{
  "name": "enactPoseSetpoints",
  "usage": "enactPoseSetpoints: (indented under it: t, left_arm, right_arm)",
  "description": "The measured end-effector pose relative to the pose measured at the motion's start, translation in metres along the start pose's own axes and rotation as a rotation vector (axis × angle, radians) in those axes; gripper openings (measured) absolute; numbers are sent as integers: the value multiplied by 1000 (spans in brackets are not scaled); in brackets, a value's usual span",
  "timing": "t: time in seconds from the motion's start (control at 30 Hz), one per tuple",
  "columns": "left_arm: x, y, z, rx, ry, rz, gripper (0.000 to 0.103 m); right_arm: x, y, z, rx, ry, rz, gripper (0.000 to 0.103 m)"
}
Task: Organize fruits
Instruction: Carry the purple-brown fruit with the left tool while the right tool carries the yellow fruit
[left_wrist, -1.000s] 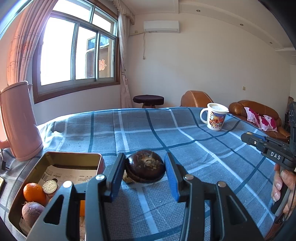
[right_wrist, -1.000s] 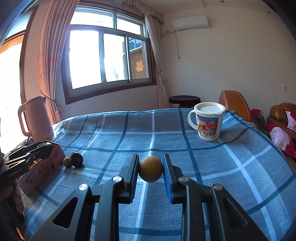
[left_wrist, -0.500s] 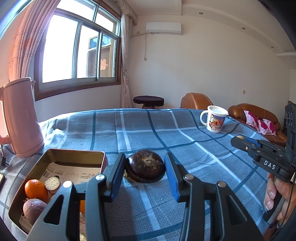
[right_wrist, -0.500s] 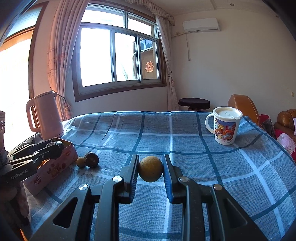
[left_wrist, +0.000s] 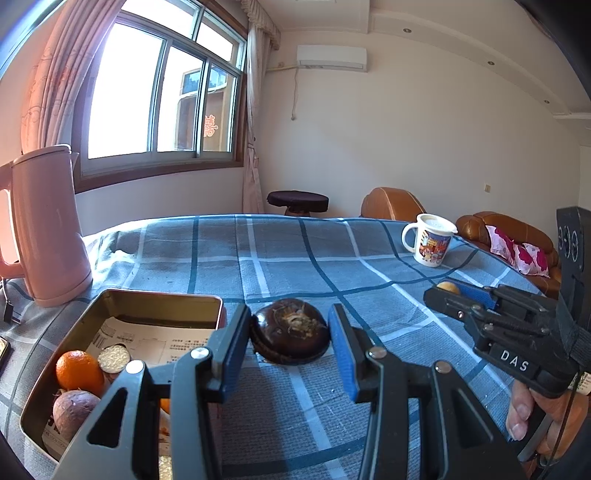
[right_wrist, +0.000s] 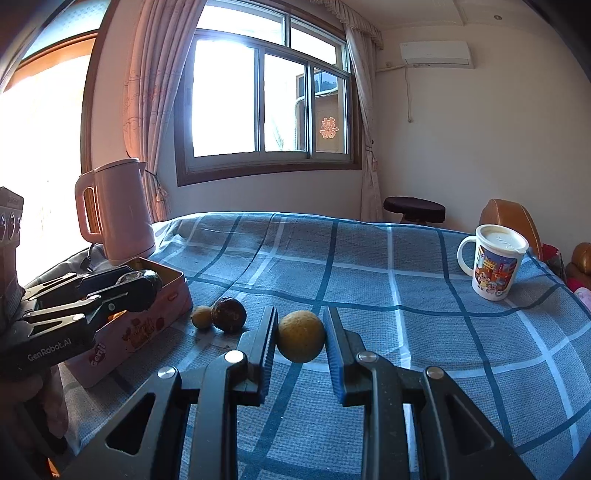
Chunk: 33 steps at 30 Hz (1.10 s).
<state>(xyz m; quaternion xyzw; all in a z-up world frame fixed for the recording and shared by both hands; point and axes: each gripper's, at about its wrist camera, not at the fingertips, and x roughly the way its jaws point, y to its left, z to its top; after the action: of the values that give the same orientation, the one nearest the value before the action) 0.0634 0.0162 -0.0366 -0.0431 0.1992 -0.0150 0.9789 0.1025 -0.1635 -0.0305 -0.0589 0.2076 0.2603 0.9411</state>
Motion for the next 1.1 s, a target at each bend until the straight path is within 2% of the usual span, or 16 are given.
enactPoseSetpoints:
  t: [0.83, 1.1]
  left_arm:
    - [-12, 18, -3, -19, -11, 11, 44]
    - [-16, 31, -4, -46, -11, 37, 45]
  right_arm:
    - [23, 65, 8, -90, 11, 103, 27]
    - [29, 82, 10, -103, 15, 123, 27]
